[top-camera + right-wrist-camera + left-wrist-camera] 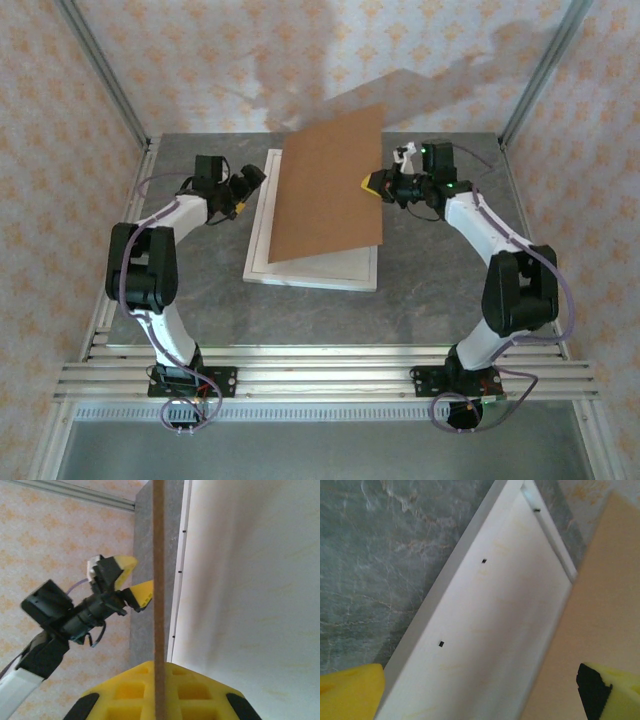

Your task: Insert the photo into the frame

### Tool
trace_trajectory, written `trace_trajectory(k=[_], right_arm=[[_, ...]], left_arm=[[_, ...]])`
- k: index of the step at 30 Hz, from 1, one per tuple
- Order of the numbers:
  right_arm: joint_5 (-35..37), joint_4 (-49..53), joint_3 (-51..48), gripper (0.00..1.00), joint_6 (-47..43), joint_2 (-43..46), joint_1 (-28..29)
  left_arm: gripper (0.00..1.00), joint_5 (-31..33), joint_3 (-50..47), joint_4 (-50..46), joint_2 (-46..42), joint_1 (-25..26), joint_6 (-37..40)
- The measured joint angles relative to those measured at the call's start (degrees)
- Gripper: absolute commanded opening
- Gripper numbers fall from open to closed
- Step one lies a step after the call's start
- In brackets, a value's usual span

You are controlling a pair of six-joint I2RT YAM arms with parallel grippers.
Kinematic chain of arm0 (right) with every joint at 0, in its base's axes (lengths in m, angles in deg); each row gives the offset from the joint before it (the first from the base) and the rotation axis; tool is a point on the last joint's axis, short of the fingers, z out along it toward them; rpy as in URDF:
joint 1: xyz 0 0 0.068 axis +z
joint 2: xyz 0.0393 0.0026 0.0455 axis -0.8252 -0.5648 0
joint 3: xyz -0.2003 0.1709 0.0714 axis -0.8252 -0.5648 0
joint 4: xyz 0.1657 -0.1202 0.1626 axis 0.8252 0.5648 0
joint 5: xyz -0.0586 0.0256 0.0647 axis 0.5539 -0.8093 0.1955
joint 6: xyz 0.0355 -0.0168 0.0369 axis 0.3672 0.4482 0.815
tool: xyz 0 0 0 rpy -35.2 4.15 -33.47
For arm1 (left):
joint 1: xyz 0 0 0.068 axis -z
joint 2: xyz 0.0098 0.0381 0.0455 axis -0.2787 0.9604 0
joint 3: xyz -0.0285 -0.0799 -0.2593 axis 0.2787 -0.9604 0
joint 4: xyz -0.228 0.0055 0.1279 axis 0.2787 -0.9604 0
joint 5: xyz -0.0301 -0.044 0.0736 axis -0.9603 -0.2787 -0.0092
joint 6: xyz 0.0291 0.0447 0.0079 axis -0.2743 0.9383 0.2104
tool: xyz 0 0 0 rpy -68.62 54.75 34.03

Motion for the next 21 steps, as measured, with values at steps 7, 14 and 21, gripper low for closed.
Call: trace_trajectory(k=[7,14,21], right_arm=[[0.6,-5.4,-0.1,0.0,1.2,-4.4,1.9],[1.4,-9.2,-0.2,0.0,3.3,-7.9,2.7],[2.5,-10.5,-0.7,0.0,4.1,-8.9,3.1]], left_arm=[[1.0,-0.1,-3.4,0.0,-1.2,-1.8,1.5],[1.0,-0.3,-5.0,-0.3,-1.2,-1.8,2.6],[1.0,-0.7,-5.0,0.3,-1.2,-1.9,2.6]])
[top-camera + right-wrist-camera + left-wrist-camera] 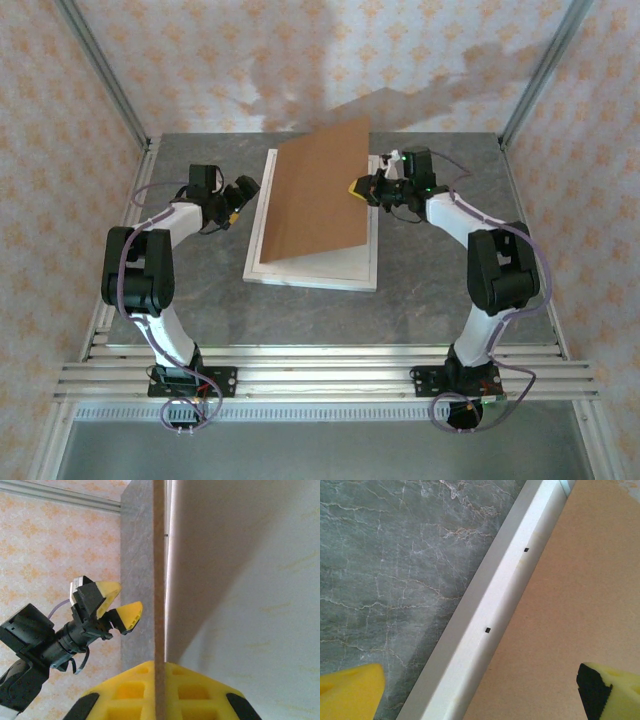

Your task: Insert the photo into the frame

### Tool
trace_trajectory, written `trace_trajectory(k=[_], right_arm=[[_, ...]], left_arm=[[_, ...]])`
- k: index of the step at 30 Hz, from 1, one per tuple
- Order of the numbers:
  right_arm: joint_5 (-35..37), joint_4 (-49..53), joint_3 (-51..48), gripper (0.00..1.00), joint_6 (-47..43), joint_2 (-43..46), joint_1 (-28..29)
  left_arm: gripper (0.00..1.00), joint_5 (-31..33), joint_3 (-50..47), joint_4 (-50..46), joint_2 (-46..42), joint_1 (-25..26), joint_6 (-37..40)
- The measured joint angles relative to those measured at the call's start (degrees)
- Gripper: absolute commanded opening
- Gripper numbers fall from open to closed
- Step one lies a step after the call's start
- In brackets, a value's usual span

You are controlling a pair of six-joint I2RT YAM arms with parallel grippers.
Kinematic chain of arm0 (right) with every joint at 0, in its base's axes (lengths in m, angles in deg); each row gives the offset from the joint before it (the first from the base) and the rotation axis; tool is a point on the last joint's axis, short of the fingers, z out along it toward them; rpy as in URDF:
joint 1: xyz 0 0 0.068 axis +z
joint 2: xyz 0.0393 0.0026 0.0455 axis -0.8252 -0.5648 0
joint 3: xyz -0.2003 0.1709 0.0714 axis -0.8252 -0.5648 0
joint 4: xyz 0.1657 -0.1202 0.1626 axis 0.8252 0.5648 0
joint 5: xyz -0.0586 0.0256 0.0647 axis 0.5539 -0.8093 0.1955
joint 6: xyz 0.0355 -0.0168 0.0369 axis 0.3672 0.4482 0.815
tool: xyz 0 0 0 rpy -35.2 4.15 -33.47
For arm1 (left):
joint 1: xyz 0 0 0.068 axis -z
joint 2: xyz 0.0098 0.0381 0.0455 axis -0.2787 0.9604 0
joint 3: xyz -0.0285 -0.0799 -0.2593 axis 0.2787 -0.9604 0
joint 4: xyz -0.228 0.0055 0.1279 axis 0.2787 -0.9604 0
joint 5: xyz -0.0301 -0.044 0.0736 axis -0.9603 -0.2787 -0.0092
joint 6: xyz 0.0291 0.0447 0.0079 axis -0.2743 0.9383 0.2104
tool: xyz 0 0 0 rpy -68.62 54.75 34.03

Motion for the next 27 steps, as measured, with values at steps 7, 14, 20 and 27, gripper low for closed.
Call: trace_trajectory(k=[7,14,20,27], right_arm=[[0.1,-0.7,-1.8,0.0,1.3,0.0,0.0],[0.0,-1.8,-3.6,0.0,2.0,0.0,0.4],[0.0,-2.5,-4.4,0.0,2.4,0.0,0.6],[-0.1,-2.1,-4.8,0.0,2.3,0.5,0.6]], left_arm=[[1.0,-0.9,0.0,1.1,0.4,0.0,0.0],[1.0,-0.9,-0.3,1.2,0.9,0.0,0.0],[1.0,-0.9,-1.0,1.4,1.4,0.7,0.0],[1.0,-0.9,-1.7,1.5,1.7,2.1,0.0]])
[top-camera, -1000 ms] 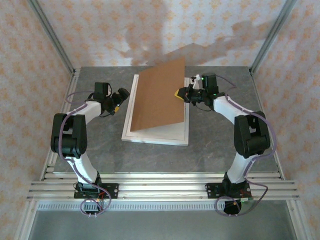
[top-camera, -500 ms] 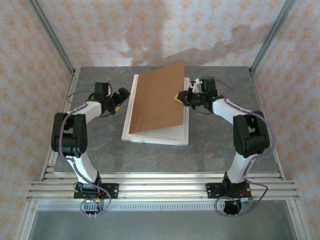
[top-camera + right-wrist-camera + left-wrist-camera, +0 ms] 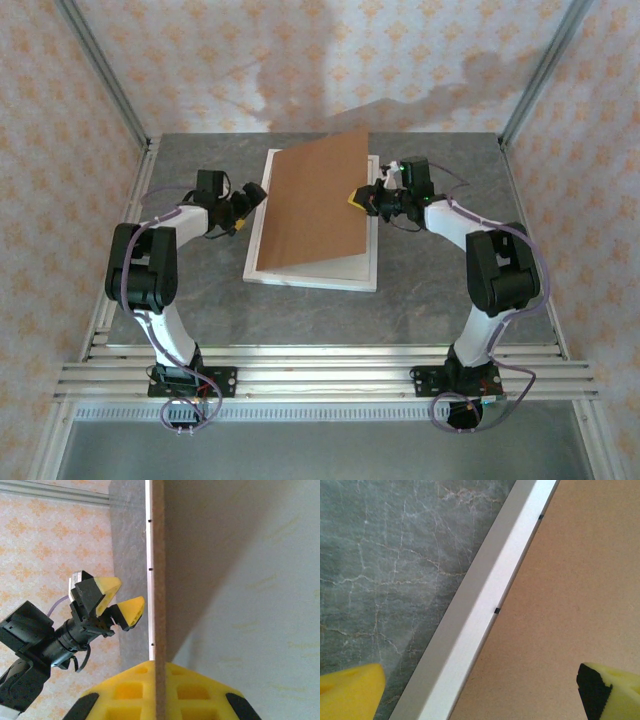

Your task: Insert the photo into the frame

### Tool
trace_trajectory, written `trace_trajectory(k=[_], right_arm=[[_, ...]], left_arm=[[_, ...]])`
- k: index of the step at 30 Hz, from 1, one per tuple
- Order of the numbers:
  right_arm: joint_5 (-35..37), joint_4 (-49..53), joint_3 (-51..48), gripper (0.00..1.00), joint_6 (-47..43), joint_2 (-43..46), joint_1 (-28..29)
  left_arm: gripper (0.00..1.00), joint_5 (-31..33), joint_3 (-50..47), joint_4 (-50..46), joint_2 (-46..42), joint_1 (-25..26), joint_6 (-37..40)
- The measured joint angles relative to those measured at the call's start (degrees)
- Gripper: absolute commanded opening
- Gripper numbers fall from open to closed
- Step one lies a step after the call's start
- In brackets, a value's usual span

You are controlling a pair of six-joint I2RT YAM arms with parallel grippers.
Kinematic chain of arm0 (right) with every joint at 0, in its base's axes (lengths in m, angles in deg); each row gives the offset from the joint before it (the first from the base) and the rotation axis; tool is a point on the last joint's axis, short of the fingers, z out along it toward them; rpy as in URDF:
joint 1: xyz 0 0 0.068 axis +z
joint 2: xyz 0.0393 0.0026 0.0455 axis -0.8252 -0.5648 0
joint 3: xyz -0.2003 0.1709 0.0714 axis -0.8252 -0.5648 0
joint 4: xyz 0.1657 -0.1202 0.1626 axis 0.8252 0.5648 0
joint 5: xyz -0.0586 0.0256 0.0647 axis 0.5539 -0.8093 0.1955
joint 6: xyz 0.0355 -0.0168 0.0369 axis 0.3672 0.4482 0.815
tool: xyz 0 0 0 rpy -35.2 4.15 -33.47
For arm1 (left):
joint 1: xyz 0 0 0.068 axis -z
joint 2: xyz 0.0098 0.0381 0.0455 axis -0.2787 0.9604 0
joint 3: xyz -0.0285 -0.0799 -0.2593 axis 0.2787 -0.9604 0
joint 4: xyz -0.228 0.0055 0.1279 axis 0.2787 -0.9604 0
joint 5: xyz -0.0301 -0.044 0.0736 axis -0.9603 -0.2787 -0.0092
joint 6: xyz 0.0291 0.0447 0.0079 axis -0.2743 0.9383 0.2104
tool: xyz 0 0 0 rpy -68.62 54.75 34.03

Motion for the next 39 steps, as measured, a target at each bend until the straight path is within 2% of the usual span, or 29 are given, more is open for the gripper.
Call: trace_trajectory(k=[19,31,34,39], right_arm=[[1.1,-2.0,-3.2,0.0,0.9,1.4,0.7],[0.9,-4.9,-3.5,0.0,1.6,-1.8,1.2],[1.6,-3.3,-3.0,0.0,-0.1,-2.5,1.1],[3.5,5.7,2.0,0.02,-5.5,-3.3,1.1]], left_arm=[[1.0,-0.6,-1.3,3.0,1.3,3.2,-1.3],[1.0,4.2,-4.0,5.7,0.3,5.0,-1.3],[1.0,5.7,-4.4,5.9,-0.2,5.7,-1.3],[1.0,7.5,-5.6,6.0,-1.4,6.9,-1.3]])
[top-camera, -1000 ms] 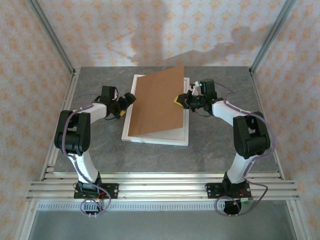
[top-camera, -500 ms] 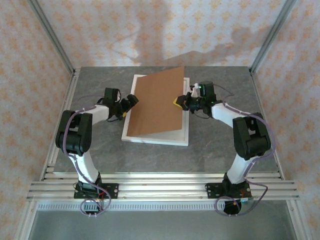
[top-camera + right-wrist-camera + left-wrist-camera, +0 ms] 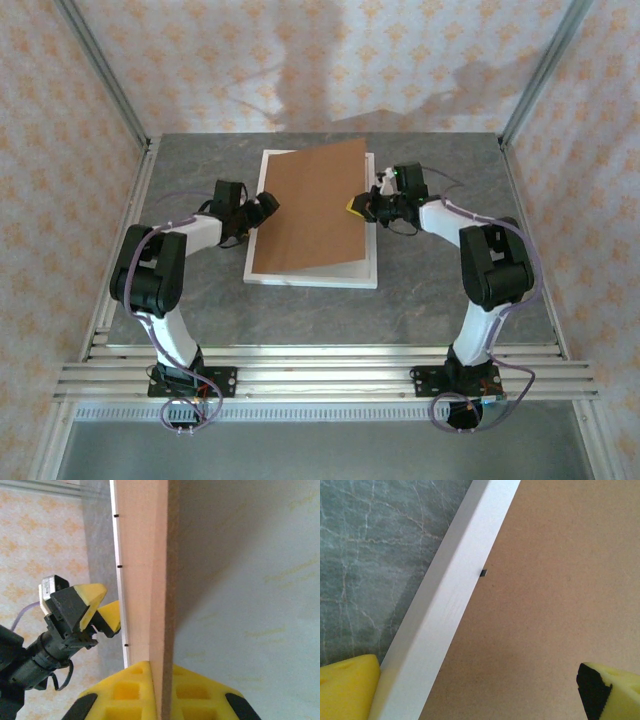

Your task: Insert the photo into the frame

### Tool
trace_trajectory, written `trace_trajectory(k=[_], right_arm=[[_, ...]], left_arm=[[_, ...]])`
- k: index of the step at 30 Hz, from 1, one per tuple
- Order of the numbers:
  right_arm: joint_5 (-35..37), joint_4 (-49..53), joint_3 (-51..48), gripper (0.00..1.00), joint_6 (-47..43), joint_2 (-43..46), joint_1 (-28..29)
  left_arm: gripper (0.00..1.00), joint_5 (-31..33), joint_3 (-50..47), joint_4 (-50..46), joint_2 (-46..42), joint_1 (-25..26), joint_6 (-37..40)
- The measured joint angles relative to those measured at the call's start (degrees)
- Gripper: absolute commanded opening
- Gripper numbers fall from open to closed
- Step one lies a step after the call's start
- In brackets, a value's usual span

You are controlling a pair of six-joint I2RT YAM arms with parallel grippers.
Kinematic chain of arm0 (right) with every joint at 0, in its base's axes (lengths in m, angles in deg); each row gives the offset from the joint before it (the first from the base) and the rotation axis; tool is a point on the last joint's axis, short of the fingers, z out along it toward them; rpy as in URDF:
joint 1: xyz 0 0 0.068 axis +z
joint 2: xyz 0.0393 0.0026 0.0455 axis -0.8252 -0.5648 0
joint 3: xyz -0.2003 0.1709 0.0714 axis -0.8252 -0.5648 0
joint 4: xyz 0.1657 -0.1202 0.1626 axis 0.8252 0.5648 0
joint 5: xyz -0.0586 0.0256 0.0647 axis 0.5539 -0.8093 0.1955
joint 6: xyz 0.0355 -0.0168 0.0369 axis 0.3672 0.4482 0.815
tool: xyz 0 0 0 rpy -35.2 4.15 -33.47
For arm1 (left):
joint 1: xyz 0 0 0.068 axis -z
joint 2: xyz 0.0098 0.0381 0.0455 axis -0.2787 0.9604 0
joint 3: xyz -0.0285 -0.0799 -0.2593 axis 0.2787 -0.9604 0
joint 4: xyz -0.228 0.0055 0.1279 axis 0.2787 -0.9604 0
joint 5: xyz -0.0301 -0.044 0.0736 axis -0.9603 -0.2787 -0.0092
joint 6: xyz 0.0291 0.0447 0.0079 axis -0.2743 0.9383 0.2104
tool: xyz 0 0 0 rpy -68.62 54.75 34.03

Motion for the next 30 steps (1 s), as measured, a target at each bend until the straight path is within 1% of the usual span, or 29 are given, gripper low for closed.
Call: trace_trajectory(k=[5,8,13,18,30], right_arm=[[2.3,8.7,5.2,0.07,-4.2,-1.0,0.0],[4.2,11.8,6.7,0.1,-5.6,-1.7,0.0],[9.9,16.4,8.5,0.18,-8.5,-2.7,0.0],[15.1,20.1,9.6,0.24,-10.9,-3.5,0.0],[26.3,27.8,14.6,0.29,-14.5,-4.8,2.6]], left_arm=[[1.0,1.2,-1.4,0.1,-1.3,1.3,-0.2],[1.0,1.6,-1.7,0.2,-1.7,1.8,-0.4],[1.0,1.7,-1.7,0.0,-1.7,2.7,-0.5],[1.0,1.8,-1.7,-0.1,-1.7,3.7,-1.0],[1.0,1.6,-1.6,-0.5,-1.7,4.3,-1.4]])
